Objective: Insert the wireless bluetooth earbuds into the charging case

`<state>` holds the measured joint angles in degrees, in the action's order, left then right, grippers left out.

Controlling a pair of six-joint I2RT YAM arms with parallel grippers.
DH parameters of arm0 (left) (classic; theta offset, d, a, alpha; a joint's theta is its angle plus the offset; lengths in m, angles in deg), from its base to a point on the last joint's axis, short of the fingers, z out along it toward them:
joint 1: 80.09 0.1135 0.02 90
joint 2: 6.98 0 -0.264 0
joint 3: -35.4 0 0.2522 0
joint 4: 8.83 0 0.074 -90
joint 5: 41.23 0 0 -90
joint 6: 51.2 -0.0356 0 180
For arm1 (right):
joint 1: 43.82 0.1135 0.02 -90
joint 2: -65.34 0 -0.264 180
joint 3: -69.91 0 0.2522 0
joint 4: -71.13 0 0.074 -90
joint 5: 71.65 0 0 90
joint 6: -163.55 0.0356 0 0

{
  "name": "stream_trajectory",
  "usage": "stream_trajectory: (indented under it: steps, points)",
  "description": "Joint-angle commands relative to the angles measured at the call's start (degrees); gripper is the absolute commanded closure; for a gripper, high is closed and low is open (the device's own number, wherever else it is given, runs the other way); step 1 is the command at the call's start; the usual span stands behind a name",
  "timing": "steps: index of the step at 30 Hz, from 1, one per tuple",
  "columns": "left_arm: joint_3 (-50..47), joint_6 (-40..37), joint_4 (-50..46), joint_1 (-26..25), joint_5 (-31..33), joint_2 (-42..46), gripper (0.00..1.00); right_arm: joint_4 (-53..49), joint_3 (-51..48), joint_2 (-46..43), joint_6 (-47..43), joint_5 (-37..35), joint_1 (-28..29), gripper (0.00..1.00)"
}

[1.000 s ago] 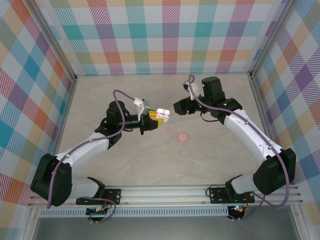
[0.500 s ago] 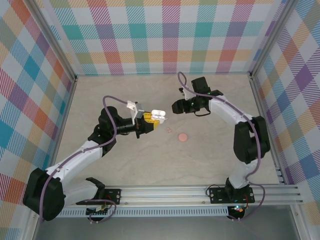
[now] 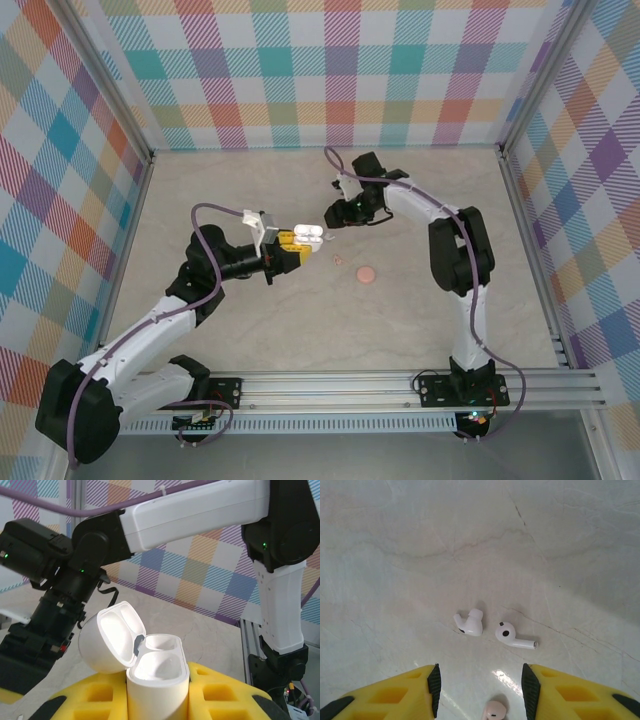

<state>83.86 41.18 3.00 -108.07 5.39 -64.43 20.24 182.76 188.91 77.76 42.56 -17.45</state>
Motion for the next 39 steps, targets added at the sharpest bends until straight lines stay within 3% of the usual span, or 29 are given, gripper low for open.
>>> stream_trajectory:
  steps: [1, 22, 28, 39]
  points:
    - [-0.25, 0.70, 0.30, 0.15, -0.68, 1.24, 0.87, -5.61, 4.28, 2.89, -2.39, -2.47, 1.21, 0.51]
    - [0.27, -0.26, -0.92, 0.05, -2.17, 1.46, 0.86, -11.66, 13.24, 11.43, -1.19, -12.33, 3.16, 0.55]
    - [0.28, -0.48, -1.48, 0.11, -2.25, 1.46, 0.87, -10.70, 12.26, 10.86, 2.71, -16.02, 2.48, 0.61]
    - [0.19, -0.62, -1.70, 0.11, -2.08, 1.51, 0.87, -6.68, 4.60, 5.72, 8.67, -18.33, -0.43, 0.60]
